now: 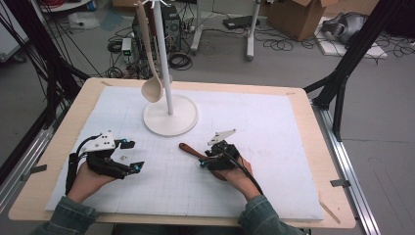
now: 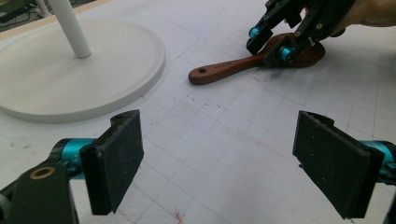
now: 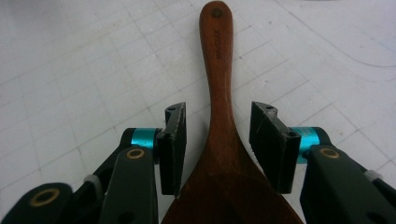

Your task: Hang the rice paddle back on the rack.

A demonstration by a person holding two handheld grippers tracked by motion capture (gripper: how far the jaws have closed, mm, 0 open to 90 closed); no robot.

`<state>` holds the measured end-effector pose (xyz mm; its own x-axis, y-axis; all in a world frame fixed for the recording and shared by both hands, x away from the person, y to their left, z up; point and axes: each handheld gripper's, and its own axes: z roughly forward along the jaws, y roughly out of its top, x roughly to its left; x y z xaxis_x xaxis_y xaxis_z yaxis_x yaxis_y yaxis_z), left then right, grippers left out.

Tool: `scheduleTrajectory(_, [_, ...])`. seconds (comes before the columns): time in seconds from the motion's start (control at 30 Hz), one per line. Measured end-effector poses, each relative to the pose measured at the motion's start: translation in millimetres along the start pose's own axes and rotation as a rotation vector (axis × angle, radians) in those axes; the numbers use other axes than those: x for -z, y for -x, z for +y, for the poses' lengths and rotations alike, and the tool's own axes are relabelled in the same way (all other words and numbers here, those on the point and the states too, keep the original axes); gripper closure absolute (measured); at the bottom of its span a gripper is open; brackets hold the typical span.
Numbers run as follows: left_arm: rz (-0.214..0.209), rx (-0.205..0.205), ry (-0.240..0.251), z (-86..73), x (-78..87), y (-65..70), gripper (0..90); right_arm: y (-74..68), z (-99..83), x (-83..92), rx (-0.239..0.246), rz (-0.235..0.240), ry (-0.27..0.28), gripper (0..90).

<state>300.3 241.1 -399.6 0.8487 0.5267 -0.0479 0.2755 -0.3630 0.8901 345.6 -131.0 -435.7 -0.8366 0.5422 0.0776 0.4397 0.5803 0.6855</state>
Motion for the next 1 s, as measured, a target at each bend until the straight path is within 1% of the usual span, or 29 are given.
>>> scheduleTrajectory(0.13, [0.003,0.001,0.001,0.4,-0.2,0.9,16.7,-1.9,-0.6,-5.0,0.009,-0.017,-0.007,60.4])
scheduleTrajectory(0.23, [0.003,0.001,-0.001,0.6,-0.6,0.6,16.7,-2.4,-0.2,-5.2,0.018,-0.029,-0.005,62.9])
scheduleTrajectory(0.37, [0.0,0.005,-0.002,0.6,-2.1,0.4,16.9,-5.6,0.8,-5.2,0.038,-0.056,-0.017,66.3])
scheduleTrajectory(0.4, [-0.002,0.007,-0.002,0.4,-2.4,0.6,16.9,-6.3,1.5,-5.5,0.035,-0.063,-0.017,67.3])
scheduleTrajectory(0.6, [-0.007,0.016,0.001,0.4,-3.1,1.0,17.6,-10.3,7.0,-7.4,0.081,-0.084,-0.05,70.5])
scheduleTrajectory(0.63, [-0.012,0.014,0.0,0.5,-3.4,1.1,17.9,-11.3,7.7,-7.5,0.083,-0.088,-0.055,70.8])
scheduleTrajectory(0.8, [-0.022,0.015,-0.006,0.7,-6.4,2.7,19.3,-11.8,8.5,-7.9,0.089,-0.088,-0.052,72.5])
scheduleTrajectory(0.9, [-0.024,0.016,-0.009,0.7,-7.1,3.1,19.3,-11.0,8.8,-8.0,0.078,-0.082,-0.051,72.8])
scheduleTrajectory(1.0, [-0.026,0.016,-0.008,0.9,-7.1,3.1,19.3,-10.5,10.1,-8.7,0.077,-0.078,-0.057,72.5])
